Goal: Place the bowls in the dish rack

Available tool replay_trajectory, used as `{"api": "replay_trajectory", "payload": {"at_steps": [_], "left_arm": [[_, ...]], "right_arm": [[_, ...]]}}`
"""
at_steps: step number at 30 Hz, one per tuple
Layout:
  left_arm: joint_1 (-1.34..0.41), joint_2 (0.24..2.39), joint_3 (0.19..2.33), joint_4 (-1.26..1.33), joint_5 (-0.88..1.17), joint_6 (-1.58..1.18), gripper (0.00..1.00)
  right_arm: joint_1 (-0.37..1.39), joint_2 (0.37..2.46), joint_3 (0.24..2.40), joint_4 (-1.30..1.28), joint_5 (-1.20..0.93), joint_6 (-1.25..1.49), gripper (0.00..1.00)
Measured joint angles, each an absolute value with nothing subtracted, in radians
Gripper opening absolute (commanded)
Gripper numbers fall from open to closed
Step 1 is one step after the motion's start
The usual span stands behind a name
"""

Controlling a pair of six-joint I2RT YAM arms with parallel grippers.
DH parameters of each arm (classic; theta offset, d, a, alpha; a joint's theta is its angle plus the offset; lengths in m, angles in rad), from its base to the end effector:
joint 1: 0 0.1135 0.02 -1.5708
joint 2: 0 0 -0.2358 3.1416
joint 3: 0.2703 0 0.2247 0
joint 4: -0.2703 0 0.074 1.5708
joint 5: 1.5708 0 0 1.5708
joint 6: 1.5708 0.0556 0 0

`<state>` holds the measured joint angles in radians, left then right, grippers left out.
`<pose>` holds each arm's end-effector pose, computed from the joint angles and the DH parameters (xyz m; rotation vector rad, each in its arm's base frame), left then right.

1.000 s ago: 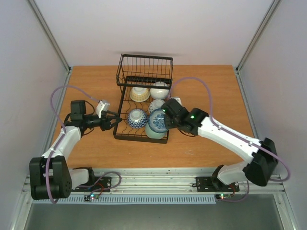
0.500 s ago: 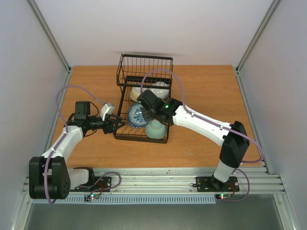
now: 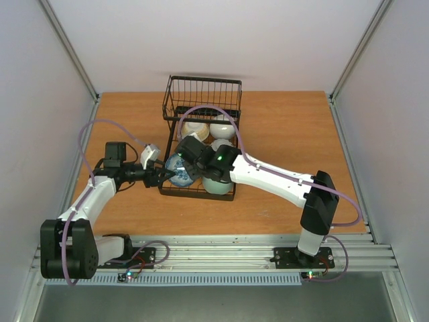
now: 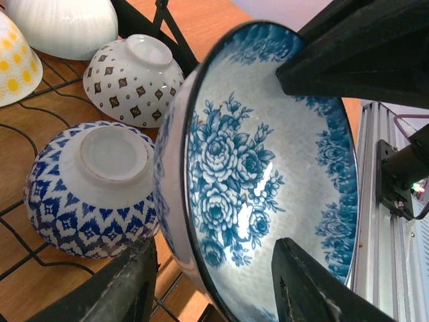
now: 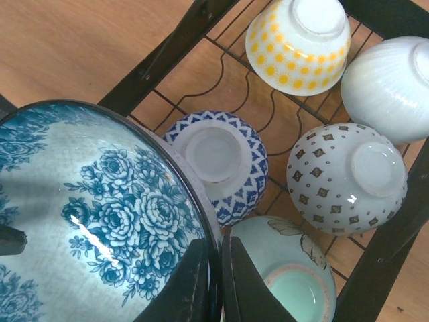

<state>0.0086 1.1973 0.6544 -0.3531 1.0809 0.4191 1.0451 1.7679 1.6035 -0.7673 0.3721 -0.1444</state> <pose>0.2134 -0.0472 0.1943 0.8468 1.9338 -1.0575 0.2005 0.3053 0.2675 -1.2268 2.0817 -0.0613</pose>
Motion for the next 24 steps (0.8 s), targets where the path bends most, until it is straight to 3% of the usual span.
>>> {"api": "replay_trajectory", "payload": {"at_steps": [3, 7, 11, 14, 17, 20, 24], "left_arm": [[0.009, 1.198, 0.654, -0.356, 1.081, 0.42, 0.4], [0.012, 1.199, 0.655, -0.366, 1.042, 0.395, 0.01], [0.021, 1.21, 0.657, -0.371, 0.933, 0.311, 0.01], [0.02, 1.207, 0.657, -0.373, 0.924, 0.294, 0.0], [0.018, 1.196, 0.651, -0.357, 0.916, 0.326, 0.01], [0.01, 1.172, 0.639, -0.346, 0.943, 0.357, 0.01], [0.0, 1.163, 0.637, -0.345, 0.989, 0.387, 0.01]], "right_arm": [[1.06, 1.774, 1.611, -0.775, 0.384, -0.15, 0.01], [1.08, 1.795, 1.633, -0.786, 0.389, -0.157, 0.01], [1.132, 1.802, 1.637, -0.745, 0.395, -0.116, 0.03], [1.123, 1.8, 1.632, -0.736, 0.396, -0.112, 0.19], [1.123, 1.767, 1.584, -0.688, 0.357, -0.122, 0.53], [1.118, 1.678, 1.485, -0.624, 0.324, -0.142, 0.79], [1.093, 1.538, 1.335, -0.531, 0.238, -0.151, 0.91]]}}
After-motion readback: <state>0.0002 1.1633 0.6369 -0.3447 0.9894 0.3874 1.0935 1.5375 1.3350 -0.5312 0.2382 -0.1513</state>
